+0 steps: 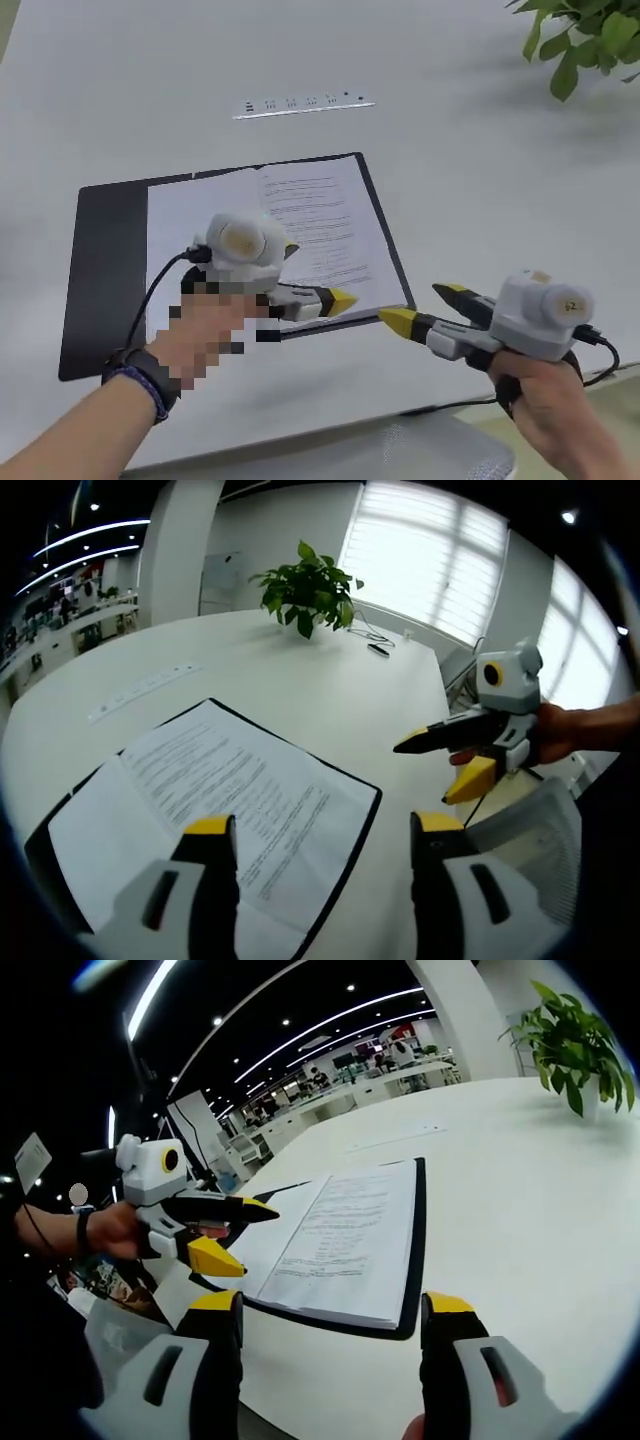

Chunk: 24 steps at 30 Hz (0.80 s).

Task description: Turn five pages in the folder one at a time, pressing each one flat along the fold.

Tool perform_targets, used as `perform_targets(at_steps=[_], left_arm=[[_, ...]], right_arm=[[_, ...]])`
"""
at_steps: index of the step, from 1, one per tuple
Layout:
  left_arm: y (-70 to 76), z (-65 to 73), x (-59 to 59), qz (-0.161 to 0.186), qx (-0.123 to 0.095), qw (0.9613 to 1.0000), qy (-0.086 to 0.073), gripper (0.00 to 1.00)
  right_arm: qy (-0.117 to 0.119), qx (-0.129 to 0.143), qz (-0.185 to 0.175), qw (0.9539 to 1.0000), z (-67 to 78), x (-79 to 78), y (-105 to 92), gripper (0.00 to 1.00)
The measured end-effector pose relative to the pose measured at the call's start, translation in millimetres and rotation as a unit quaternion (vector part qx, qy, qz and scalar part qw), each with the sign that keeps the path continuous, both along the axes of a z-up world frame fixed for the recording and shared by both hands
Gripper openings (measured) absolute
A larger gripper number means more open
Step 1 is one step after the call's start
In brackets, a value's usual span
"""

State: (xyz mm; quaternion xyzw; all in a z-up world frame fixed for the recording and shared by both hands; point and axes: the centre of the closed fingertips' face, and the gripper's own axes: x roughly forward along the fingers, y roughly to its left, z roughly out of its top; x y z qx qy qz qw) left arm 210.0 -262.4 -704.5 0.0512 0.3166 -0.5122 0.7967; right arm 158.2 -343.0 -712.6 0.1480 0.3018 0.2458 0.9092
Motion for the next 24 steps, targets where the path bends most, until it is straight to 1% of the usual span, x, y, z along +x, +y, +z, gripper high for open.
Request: perform_targets(at_steps=[1, 2, 4, 5, 7, 9, 11, 12, 14, 17, 20, 21, 22, 24], left_arm=[[-2.1, -2.0, 1.3, 0.0, 0.001, 1.0, -0.001, 0.69], [-4.4, -6.8, 4.9, 0.003, 0.008, 1.0, -0.003, 0.7], [-9.0, -15.3, 10.4, 0.006, 0.016, 0.9999, -0.003, 0.75], [-11.9, -16.3, 11.0, 0.006, 0.016, 0.9999, -0.003, 0.76], [-19.2, -18.8, 10.6, 0.0, 0.019, 0.9998, -0.003, 0.76], [-27.4, -21.8, 13.5, -0.008, 0.026, 0.9996, -0.011, 0.75], [-35.8, -23.9, 16.7, -0.011, 0.027, 0.9994, -0.02, 0.74], [-37.4, -25.0, 17.4, -0.01, 0.027, 0.9994, -0.018, 0.74], [-44.7, -32.4, 21.0, -0.007, 0.027, 0.9995, -0.015, 0.74], [-54.6, -42.6, 21.2, -0.01, 0.045, 0.9987, -0.023, 0.74], [-62.8, -51.5, 19.9, -0.016, 0.057, 0.9978, -0.03, 0.75], [-64.5, -55.5, 19.4, -0.019, 0.066, 0.9971, -0.033, 0.75], [-65.1, -59.5, 19.0, -0.022, 0.072, 0.9966, -0.034, 0.75], [-65.2, -70.8, 16.5, -0.023, 0.085, 0.9958, -0.026, 0.76]], right_arm=[[0.0, 0.0, 0.001, 1.0, -0.3, -0.1, -0.3, 0.71], [0.001, -0.001, 0.001, 1.0, -1.8, 0.0, -1.5, 0.71], [0.004, -0.001, 0.002, 1.0, -4.1, -0.4, -3.2, 0.71], [0.007, 0.0, 0.001, 1.0, -5.2, -0.7, -3.9, 0.7], [0.011, 0.0, 0.001, 0.9999, -6.1, -2.0, -4.2, 0.69], [0.016, -0.001, -0.001, 0.9999, -6.8, -3.9, -5.9, 0.68], [0.018, 0.002, -0.002, 0.9998, -6.8, -5.9, -6.4, 0.67], [0.019, 0.004, -0.001, 0.9998, -7.2, -7.2, -6.0, 0.67], [0.027, 0.0, 0.007, 0.9996, -10.9, -12.1, -4.6, 0.67], [0.032, -0.002, 0.011, 0.9994, -13.6, -15.3, -2.9, 0.66], [0.036, -0.003, 0.013, 0.9993, -15.0, -16.5, -0.9, 0.66], [0.037, -0.003, 0.014, 0.9992, -15.5, -16.5, -0.5, 0.66], [0.038, -0.003, 0.014, 0.9992, -15.9, -16.3, -0.3, 0.66], [0.041, -0.002, 0.015, 0.9991, -16.6, -15.6, 0.7, 0.66]])
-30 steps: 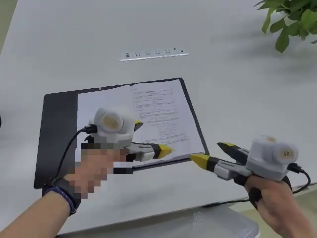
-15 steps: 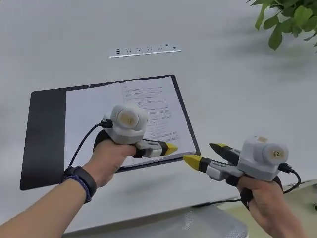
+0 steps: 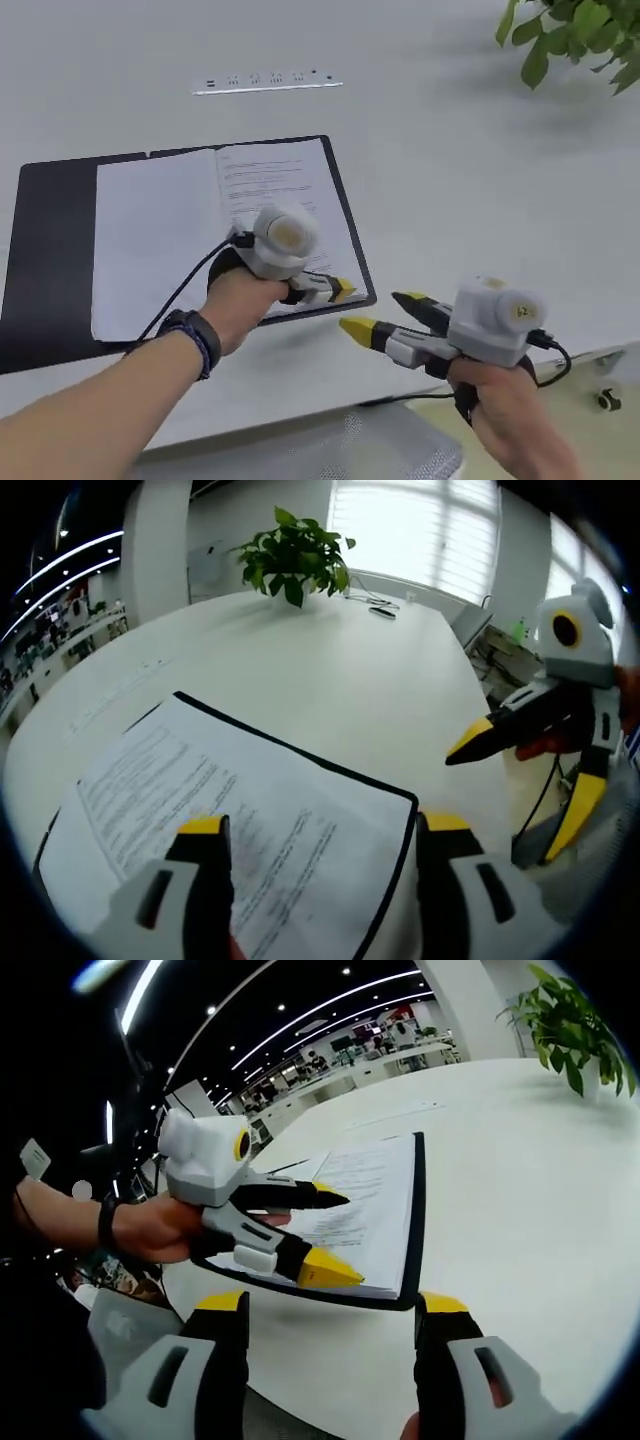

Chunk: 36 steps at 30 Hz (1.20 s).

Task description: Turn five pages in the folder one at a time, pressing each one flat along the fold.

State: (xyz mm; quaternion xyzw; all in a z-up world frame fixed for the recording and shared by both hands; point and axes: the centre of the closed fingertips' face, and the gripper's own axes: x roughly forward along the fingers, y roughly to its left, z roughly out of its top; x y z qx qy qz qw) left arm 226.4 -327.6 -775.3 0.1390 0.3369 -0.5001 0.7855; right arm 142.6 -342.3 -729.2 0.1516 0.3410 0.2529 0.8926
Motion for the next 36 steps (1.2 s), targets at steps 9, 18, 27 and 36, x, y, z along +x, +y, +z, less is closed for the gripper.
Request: perform_targets(at_steps=[9, 18, 27, 36], left_arm=[[3.5, -1.2, 2.6, 0.024, -0.017, 0.9996, 0.005, 0.76], [0.3, -3.6, 9.1, 0.041, -0.026, 0.9988, -0.006, 0.73], [4.4, -7.5, 11.4, 0.021, -0.014, 0.999, -0.036, 0.7], [10.9, -4.7, 16.6, 0.028, -0.023, 0.9989, -0.031, 0.58]], right_arm=[[0.007, 0.008, 0.014, 0.9998, -4.1, 8.1, 3.9, 0.65], [-0.001, 0.016, 0.015, 0.9997, 1.2, 23.5, -0.2, 0.64], [-0.004, 0.031, -0.001, 0.9995, -1.1, 33.2, -7.4, 0.62], [-0.014, 0.049, -0.005, 0.9987, 1.4, 58.1, -2.7, 0.59]])
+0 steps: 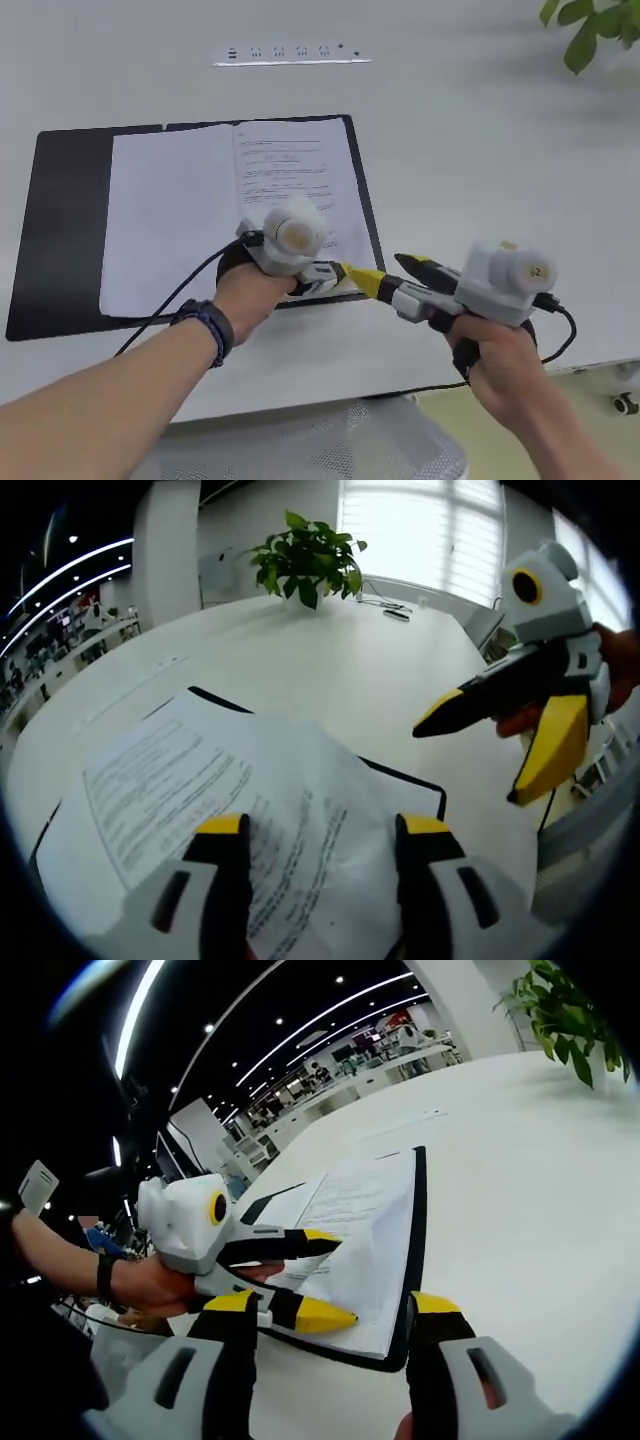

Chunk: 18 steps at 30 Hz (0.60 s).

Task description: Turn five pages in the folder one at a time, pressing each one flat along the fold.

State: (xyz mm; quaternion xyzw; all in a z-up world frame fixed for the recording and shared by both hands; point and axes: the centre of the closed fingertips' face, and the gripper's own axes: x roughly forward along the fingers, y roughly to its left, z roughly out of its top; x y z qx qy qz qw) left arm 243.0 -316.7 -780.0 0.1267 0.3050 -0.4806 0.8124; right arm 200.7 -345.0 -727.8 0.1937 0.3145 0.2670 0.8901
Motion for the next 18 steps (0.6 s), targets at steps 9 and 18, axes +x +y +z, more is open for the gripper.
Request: perform_targets(at_steps=[9, 18], left_arm=[[7.5, 2.8, -2.7, 0.02, -0.023, 0.9994, 0.017, 0.54], [14.7, 8.0, -3.2, 0.047, -0.054, 0.996, 0.054, 0.51]], right_arm=[[-0.005, 0.03, 0.019, 0.9993, -6.2, 41.1, 25.0, 0.55], [-0.018, 0.035, 0.035, 0.9986, 3.1, 46.1, 34.6, 0.46]])
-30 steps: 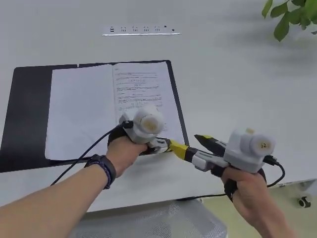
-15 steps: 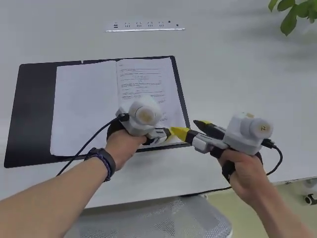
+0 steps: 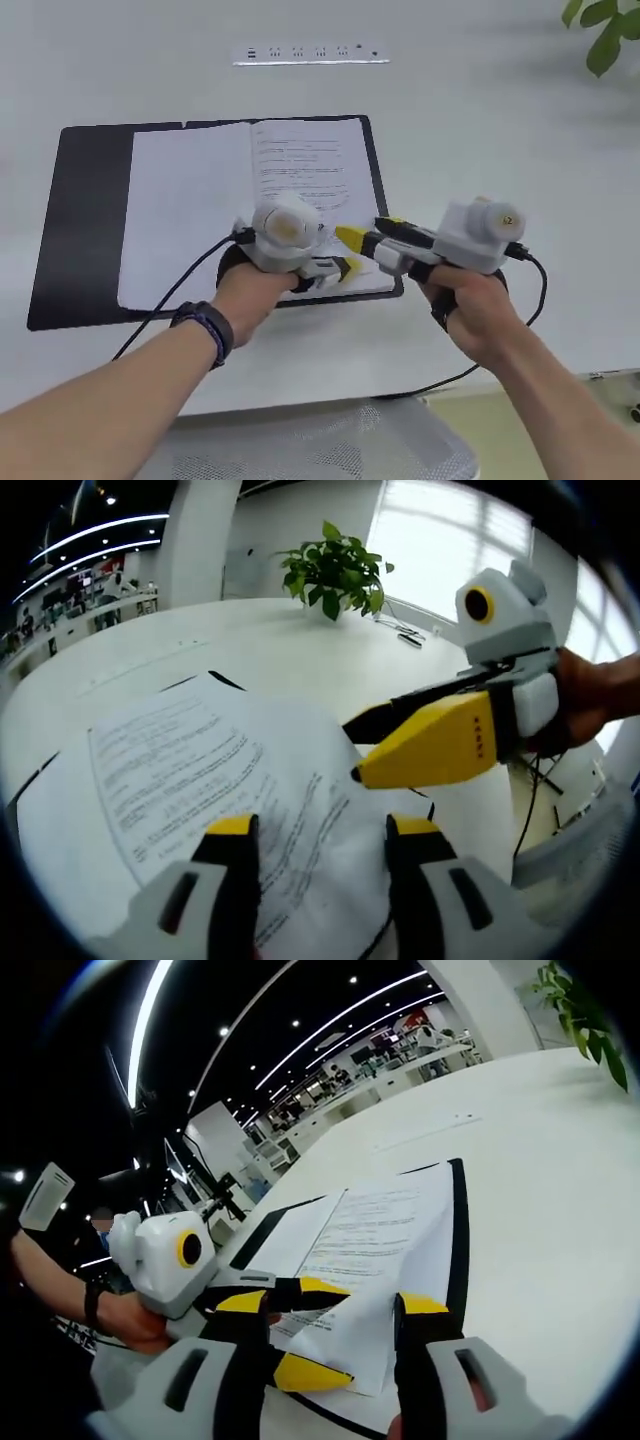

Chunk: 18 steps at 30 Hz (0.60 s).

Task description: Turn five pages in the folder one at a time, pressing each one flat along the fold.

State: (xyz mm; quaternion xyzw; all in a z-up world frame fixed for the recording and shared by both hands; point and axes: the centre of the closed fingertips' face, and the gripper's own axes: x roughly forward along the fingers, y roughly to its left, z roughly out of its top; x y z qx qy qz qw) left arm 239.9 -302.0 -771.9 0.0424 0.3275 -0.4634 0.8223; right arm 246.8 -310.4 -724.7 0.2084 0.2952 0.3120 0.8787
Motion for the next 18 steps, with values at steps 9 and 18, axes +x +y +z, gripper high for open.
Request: perform_targets(at_steps=[9, 18], left_arm=[[4.5, 3.7, -11.3, 0.001, -0.006, 0.9999, 0.015, 0.6], [16.5, 7.7, -14.9, 0.013, -0.007, 0.9998, 0.016, 0.63]], right_arm=[[-0.024, 0.024, -0.022, 0.9992, 13.5, -1.3, -7.5, 0.18], [-0.039, 0.025, 0.0, 0.9989, 21.4, -6.6, 7.4, 0.02]])
